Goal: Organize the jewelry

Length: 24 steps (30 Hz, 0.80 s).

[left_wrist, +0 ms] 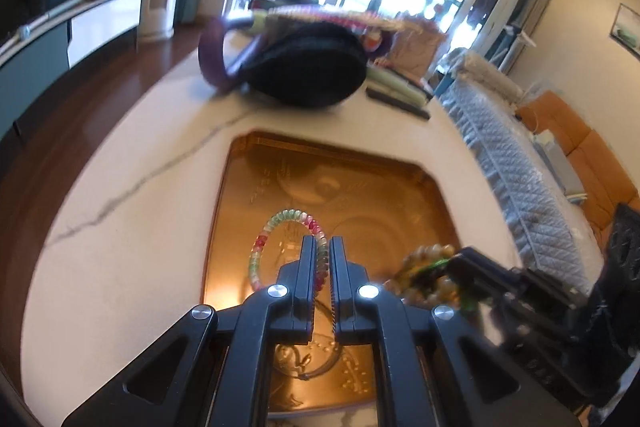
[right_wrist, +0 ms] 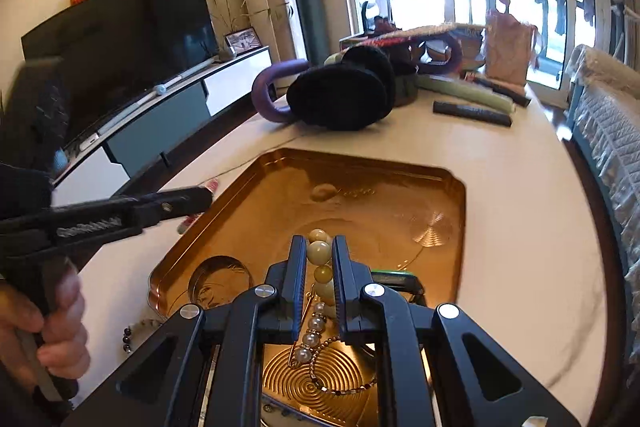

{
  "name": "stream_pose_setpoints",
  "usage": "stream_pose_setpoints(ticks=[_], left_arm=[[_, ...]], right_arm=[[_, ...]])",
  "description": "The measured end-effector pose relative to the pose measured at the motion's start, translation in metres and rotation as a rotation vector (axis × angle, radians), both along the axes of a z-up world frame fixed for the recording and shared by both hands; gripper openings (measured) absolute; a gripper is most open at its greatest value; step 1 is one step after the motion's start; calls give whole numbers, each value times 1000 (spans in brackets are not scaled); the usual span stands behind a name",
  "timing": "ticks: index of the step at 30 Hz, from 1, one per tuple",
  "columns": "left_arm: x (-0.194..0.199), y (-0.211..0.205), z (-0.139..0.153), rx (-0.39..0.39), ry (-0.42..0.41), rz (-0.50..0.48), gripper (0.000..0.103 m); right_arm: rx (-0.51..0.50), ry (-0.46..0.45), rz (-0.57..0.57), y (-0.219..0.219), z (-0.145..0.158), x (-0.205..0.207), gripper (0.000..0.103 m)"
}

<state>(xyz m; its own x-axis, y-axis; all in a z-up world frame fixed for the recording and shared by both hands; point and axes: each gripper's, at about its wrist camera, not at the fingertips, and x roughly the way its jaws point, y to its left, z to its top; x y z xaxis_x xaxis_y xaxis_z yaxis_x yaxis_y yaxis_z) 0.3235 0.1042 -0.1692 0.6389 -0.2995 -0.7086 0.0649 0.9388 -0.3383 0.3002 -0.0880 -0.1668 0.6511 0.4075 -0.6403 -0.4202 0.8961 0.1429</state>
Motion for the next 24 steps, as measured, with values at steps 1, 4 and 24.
stream_pose_setpoints(ticks=[1, 4, 24], left_arm=[[1, -2, -6, 17, 10, 2, 6], [5, -8, -24, 84, 40, 12, 6], [-126, 2, 15, 277, -44, 16, 74]], right_arm=[[-1, 3, 5, 1, -2, 1, 12], [-21, 9, 12, 4, -8, 4, 12], [-11, 45, -14, -36, 26, -81, 52]])
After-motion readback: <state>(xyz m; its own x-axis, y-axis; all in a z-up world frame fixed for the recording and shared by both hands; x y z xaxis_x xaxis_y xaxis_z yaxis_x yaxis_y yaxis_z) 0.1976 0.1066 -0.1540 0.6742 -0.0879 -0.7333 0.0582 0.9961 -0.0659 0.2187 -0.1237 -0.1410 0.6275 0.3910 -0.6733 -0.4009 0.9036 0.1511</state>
